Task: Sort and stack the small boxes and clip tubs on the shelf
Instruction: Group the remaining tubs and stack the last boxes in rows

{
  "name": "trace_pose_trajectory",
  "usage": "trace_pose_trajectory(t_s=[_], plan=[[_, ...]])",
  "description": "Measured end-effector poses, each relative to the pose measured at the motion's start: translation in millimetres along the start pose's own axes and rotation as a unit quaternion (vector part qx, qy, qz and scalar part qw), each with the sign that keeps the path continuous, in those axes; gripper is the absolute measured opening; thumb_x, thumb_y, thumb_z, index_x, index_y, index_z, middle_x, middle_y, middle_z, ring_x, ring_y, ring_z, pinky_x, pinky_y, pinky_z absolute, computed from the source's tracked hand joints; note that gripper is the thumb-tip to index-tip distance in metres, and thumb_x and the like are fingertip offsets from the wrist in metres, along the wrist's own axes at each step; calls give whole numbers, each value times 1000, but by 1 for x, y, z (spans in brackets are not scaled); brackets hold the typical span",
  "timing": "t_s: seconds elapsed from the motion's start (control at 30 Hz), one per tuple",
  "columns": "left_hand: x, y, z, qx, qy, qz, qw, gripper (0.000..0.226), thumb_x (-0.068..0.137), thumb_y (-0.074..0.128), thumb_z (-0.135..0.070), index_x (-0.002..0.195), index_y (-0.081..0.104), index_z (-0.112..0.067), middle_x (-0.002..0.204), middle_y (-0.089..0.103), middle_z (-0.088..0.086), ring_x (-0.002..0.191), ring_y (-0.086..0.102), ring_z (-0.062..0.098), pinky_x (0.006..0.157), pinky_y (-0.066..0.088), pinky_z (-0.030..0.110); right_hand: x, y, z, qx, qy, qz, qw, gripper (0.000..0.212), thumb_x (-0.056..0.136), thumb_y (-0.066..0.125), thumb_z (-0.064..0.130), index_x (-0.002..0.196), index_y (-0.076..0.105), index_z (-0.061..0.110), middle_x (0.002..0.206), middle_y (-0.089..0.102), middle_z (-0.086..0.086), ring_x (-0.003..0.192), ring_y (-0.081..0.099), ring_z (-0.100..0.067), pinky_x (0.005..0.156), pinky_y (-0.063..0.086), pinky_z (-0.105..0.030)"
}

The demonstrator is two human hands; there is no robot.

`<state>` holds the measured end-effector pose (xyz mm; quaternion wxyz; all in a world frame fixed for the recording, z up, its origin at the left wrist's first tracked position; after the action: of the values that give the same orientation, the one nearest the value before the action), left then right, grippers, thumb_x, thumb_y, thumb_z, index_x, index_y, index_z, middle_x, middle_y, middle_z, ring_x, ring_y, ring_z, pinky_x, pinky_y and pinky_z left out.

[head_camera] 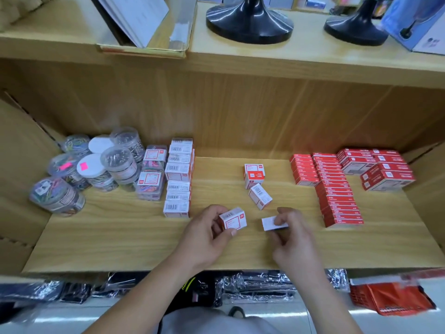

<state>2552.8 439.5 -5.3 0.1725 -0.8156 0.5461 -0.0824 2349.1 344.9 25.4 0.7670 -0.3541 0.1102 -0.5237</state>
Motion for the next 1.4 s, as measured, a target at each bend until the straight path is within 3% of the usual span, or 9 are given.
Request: trace_pose_trajectory(t_s=[0.17, 0.3, 0.47, 0.6, 0.77, 0.97, 1.07, 1.23, 1.4], plan=[[0, -2, 4, -10, -10, 1, 1000, 36, 80, 76, -33, 109, 60, -48, 80, 67, -2, 64, 53, 5, 65, 53, 38, -10, -6, -7, 123, 46, 12, 991, 41, 79, 76, -3, 87, 51, 28, 119, 67, 10, 105, 67, -18, 88, 53, -48], [-2, -3, 2, -32, -9, 6, 999, 33, 82, 80, -21, 107, 65, -37, 78, 67, -7, 62, 49, 3, 60, 48, 26, -16, -13, -6, 166, 52, 2, 985, 36, 81, 76, -3, 89, 54, 25, 105, 72, 4, 104, 68, -18, 91, 53, -33], [-1, -3, 2, -47, -14, 17, 999, 32, 82, 82, -13, 104, 66, -30, 75, 67, -10, 61, 48, 2, 59, 43, 18, -22, -14, -4, -40, -83, -37, 995, 55, 75, 80, -6, 118, 60, 22, 110, 60, 16, 108, 54, -5, 95, 38, -17], [0, -4, -1, -49, -12, 13, 999, 33, 83, 82, -15, 108, 67, -31, 82, 69, -1, 65, 51, 5, 62, 46, 20, -23, -18, -7, -12, -18, -42, 999, 58, 74, 87, 29, 126, 63, 15, 117, 59, 9, 115, 56, -9, 100, 40, -20], [1, -3, -1, -55, -23, -5, 998, 40, 84, 82, -17, 119, 66, -26, 85, 68, -8, 70, 54, 7, 67, 49, 19, -22, -19, -17, -84, 51, 20, 995, 70, 73, 67, 64, 123, 68, 15, 106, 51, 9, 105, 54, -17, 91, 46, -31], [1, -5, -3, -41, -21, -5, 999, 40, 86, 80, -21, 123, 64, -26, 83, 66, -5, 68, 53, 2, 70, 50, 20, -15, -23, -12, -26, 49, 30, 998, 45, 72, 81, 48, 112, 69, 32, 103, 60, 15, 100, 57, -11, 88, 43, -21], [1, -6, -3, -49, -24, -8, 998, 41, 87, 79, -20, 124, 64, -26, 82, 66, -8, 69, 53, 2, 71, 51, 21, -10, -23, -2, 123, 114, 50, 985, 46, 78, 84, 18, 118, 66, 28, 94, 71, 16, 88, 64, -3, 78, 49, -15], [3, -5, 2, -74, -29, -3, 997, 43, 84, 79, -30, 123, 62, -35, 92, 70, -2, 76, 59, 9, 74, 53, 23, 1, -21, 0, 199, 159, 64, 965, 57, 84, 77, 6, 128, 58, 37, 94, 72, 10, 83, 66, -9, 76, 50, -15], [-1, -6, -2, -93, -17, 9, 996, 48, 87, 79, -13, 128, 59, -30, 99, 67, 0, 76, 56, 1, 75, 49, 16, 18, -22, 6, 204, 181, 51, 961, 36, 81, 77, 0, 110, 63, 16, 86, 76, -3, 81, 70, -18, 71, 55, -19]])
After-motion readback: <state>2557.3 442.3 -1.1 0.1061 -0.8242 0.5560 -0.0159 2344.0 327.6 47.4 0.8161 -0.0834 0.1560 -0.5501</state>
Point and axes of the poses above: each hand's wrist, its own x-axis towards the middle knuckle, its own y-axis out of the palm, z = x × y, the point moved 2 cm from there along x, towards the middle knuckle
